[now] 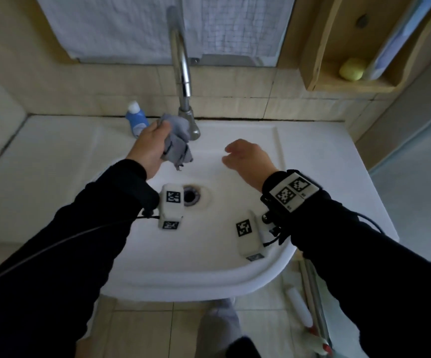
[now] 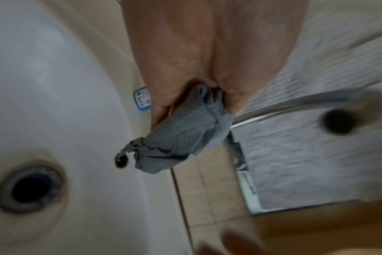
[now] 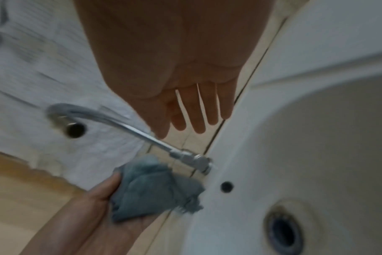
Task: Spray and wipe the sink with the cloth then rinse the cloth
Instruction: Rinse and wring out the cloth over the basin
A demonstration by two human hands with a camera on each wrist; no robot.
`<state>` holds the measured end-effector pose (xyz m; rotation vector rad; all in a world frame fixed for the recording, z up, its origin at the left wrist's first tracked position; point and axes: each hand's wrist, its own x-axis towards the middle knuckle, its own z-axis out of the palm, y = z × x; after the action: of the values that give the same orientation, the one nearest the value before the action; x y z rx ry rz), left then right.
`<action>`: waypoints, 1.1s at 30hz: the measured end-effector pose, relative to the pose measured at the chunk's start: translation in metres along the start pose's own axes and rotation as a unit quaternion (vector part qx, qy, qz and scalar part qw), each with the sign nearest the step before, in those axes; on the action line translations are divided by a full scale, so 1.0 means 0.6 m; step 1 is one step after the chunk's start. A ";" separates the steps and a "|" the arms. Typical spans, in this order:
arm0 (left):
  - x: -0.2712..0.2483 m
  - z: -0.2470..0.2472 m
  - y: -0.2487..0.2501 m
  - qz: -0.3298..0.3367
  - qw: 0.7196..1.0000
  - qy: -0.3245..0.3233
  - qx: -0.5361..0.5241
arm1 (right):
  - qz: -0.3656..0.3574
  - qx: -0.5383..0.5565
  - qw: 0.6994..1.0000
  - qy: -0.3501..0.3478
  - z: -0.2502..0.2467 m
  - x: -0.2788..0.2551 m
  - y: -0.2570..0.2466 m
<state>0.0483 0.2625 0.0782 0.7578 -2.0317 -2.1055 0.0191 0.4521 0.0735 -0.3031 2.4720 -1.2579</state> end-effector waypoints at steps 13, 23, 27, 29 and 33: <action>-0.072 -0.084 0.040 -0.070 0.989 -0.126 -0.032 | 0.000 0.223 0.969 -0.106 0.102 -0.025 -0.115; 0.016 -0.204 0.085 0.011 0.991 -0.135 0.020 | 0.041 0.350 0.920 -0.169 0.129 0.052 -0.178; 0.031 -0.208 0.089 -0.005 0.992 -0.125 -0.020 | 0.055 0.314 0.936 -0.152 0.130 0.068 -0.186; 0.037 -0.214 0.088 0.007 0.993 -0.118 -0.020 | 0.057 0.293 0.944 -0.141 0.130 0.073 -0.184; 0.045 -0.226 0.097 0.059 0.985 -0.159 0.032 | 0.059 0.291 0.942 -0.158 0.120 0.080 -0.178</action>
<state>0.0682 0.1235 0.1308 0.3110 -2.2454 -2.2189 0.0071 0.3200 0.1108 -0.1766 1.7296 -1.6621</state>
